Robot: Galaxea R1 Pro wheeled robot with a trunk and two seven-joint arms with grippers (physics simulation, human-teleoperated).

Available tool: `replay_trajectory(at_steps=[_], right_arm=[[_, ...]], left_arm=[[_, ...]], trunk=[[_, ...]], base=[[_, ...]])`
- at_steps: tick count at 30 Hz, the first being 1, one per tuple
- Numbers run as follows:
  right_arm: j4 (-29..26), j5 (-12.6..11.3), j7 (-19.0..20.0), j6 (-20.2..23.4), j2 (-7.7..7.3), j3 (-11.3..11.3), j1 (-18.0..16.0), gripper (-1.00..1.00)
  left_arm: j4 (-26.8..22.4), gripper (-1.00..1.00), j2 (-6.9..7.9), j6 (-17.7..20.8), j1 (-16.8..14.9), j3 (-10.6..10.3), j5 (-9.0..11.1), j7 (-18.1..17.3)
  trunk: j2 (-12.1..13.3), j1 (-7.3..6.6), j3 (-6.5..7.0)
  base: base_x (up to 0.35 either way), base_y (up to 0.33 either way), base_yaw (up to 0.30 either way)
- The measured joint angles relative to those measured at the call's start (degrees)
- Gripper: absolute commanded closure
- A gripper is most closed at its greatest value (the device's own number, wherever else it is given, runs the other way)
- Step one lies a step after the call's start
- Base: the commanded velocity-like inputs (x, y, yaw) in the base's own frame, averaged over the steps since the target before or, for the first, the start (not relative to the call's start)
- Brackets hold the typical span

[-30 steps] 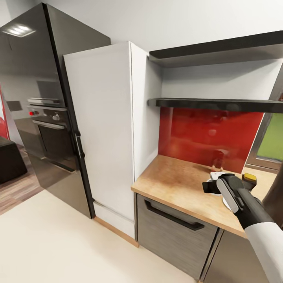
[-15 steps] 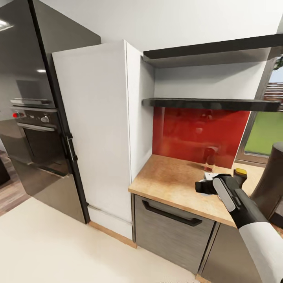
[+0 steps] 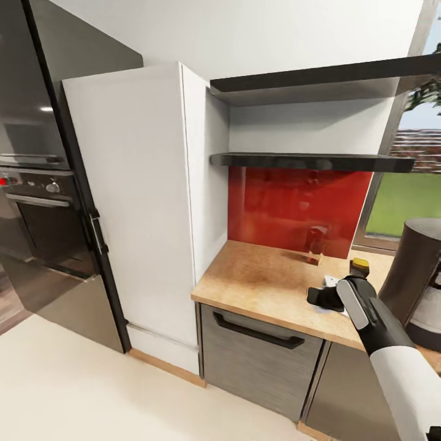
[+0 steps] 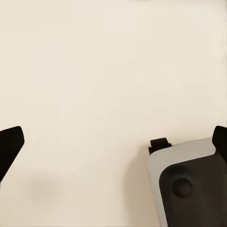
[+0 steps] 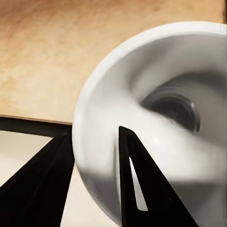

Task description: Set up a coffee station on the kitchen countertop: keep the coffee maker on the countertop, move the bottle of coffee from the kitchen shelf to the counter next to the coffee maker, place a paper coffee filter on top of the coffee maker, put the saucer next to the coffee maker with the coffee cup on the saucer, and place the electric kettle next to the coffee maker.

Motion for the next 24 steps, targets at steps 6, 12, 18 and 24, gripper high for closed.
replay_trajectory(at_steps=[6, 12, 18, 24], right_arm=[[0.0, 0.1, 0.0, 0.0, 0.17, -0.2, 0.0, 1.00], [0.1, 0.1, 0.0, 0.0, 0.17, -0.2, 0.0, 1.00], [0.1, 0.1, 0.0, 0.0, 0.18, -0.2, 0.0, 1.00], [0.2, 0.0, 0.0, 0.0, 0.21, -0.1, 0.0, 1.00]], left_arm=[[0.1, -1.00, 0.03, 0.0, 0.0, 0.0, 0.0, 0.0], [0.1, -1.00, 0.01, 0.0, 0.0, 0.0, 0.1, 0.0], [0.1, -1.00, 0.07, 0.0, 0.1, 0.0, 0.1, 0.0], [0.0, -1.00, 0.09, 0.0, 1.1, 0.1, 0.1, 0.0]], trunk=[[0.0, 0.00, 0.00], [0.0, -0.03, 0.00], [0.0, -0.01, 0.00], [0.0, 0.00, 0.00]], base=[[0.006, 0.000, -0.286], [0.202, 0.041, -0.235], [0.170, 0.041, -0.033], [0.020, 0.002, -0.110]])
